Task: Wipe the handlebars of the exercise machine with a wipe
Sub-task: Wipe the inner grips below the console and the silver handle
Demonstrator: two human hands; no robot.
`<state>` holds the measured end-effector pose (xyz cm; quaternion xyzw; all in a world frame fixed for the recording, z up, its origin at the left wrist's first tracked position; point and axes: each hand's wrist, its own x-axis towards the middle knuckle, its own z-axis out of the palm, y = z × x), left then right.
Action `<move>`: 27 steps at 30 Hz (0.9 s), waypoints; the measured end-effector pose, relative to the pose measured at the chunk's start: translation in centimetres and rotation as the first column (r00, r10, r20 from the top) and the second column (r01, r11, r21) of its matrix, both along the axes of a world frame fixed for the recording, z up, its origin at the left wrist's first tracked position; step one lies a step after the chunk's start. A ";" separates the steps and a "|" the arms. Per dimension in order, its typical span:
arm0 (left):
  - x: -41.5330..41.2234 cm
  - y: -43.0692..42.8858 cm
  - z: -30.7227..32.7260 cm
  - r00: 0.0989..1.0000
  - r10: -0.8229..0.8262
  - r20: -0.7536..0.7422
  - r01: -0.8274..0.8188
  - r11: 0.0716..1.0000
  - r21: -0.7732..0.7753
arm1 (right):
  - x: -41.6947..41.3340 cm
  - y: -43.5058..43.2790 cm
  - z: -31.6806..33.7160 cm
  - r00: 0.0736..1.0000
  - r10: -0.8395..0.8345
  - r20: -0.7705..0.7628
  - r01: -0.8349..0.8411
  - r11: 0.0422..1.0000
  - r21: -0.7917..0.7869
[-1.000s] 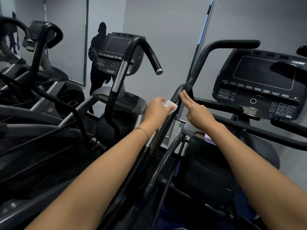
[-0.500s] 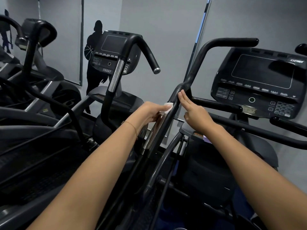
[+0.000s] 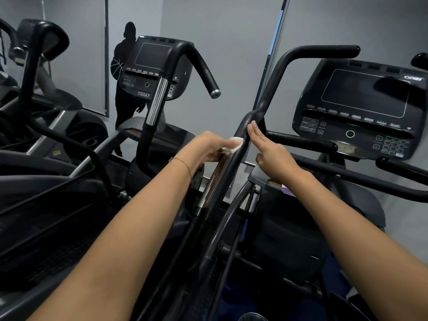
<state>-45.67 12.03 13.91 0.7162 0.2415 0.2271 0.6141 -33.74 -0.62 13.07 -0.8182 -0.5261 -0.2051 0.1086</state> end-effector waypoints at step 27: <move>-0.9 -6.0 -3.6 0.911 0.411 0.042 -0.351 0.715 0.605 | -0.5 0.2 0.1 0.997 -0.032 0.071 0.033 0.999 -0.010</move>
